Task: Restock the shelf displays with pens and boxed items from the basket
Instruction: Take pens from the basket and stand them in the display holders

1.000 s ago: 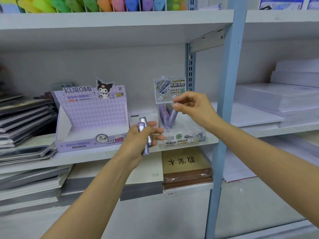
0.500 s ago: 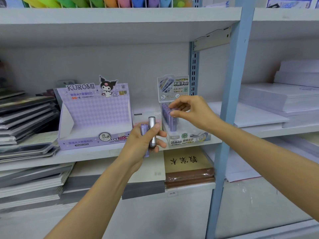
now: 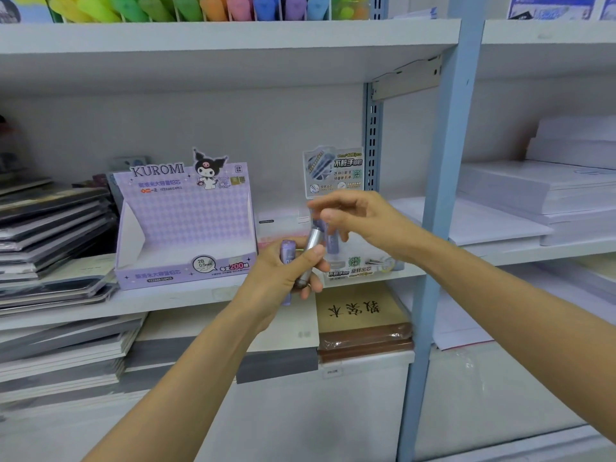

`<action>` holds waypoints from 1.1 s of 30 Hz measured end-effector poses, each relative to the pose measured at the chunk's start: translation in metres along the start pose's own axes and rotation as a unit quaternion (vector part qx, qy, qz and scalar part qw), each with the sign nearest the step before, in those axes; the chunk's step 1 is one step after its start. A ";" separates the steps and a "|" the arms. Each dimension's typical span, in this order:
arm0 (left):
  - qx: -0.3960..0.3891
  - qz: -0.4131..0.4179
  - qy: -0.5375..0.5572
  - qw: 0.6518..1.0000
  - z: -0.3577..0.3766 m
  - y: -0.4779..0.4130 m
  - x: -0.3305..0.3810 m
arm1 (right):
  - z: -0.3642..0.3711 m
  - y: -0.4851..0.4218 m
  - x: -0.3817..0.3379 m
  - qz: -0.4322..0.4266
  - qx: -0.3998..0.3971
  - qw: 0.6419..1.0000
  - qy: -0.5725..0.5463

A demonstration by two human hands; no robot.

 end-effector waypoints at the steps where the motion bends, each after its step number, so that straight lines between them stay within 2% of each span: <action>1: -0.009 0.000 0.002 1.000 0.002 0.000 0.002 | 0.002 0.003 -0.002 -0.003 -0.035 0.999 0.005; 3: -0.025 -0.006 0.007 1.000 0.006 -0.001 0.004 | 0.003 0.007 -0.003 -0.010 -0.044 0.999 0.022; 5: -0.029 -0.017 0.018 0.999 0.007 0.000 0.006 | 0.000 0.010 -0.004 -0.012 0.001 1.000 -0.015; 9: 0.043 -0.016 0.021 0.999 0.001 -0.001 0.008 | -0.010 0.018 -0.003 0.004 0.108 0.988 -0.110; 11: 0.085 0.002 0.036 0.996 -0.003 -0.002 0.008 | -0.011 0.023 -0.001 0.028 0.093 0.991 -0.097; 14: 0.126 0.024 0.040 0.991 -0.005 -0.003 0.010 | -0.006 0.031 0.002 0.070 0.022 0.994 -0.076; 18: 0.106 0.053 0.036 0.992 0.004 0.001 0.014 | 0.005 0.037 0.004 0.075 -0.030 0.992 -0.098; 21: 0.115 0.064 0.030 0.991 0.008 0.004 0.015 | 0.009 0.040 0.003 0.069 -0.058 0.994 -0.068; 24: 0.124 0.072 -0.011 0.990 0.010 0.006 0.018 | 0.003 0.036 -0.002 0.043 0.015 0.999 -0.018; 26: 0.126 0.078 -0.069 0.987 0.011 0.006 0.018 | 0.000 0.031 -0.008 0.027 0.068 0.997 -0.039; 30: 0.115 0.091 -0.155 0.977 0.021 0.002 0.017 | 0.003 0.020 -0.017 0.015 0.068 0.997 -0.022; 33: 0.102 0.082 -0.158 0.979 0.023 0.002 0.017 | 0.001 0.019 -0.019 0.014 0.059 0.998 -0.031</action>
Point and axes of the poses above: each hand's wrist, its own y-axis away from the middle knuckle, its own z-axis out of the palm, x = y × z, the point moved 2 cm from there along -y, towards the middle knuckle, and after that the axes turned 2 degrees about z, right-handed, at the moved point
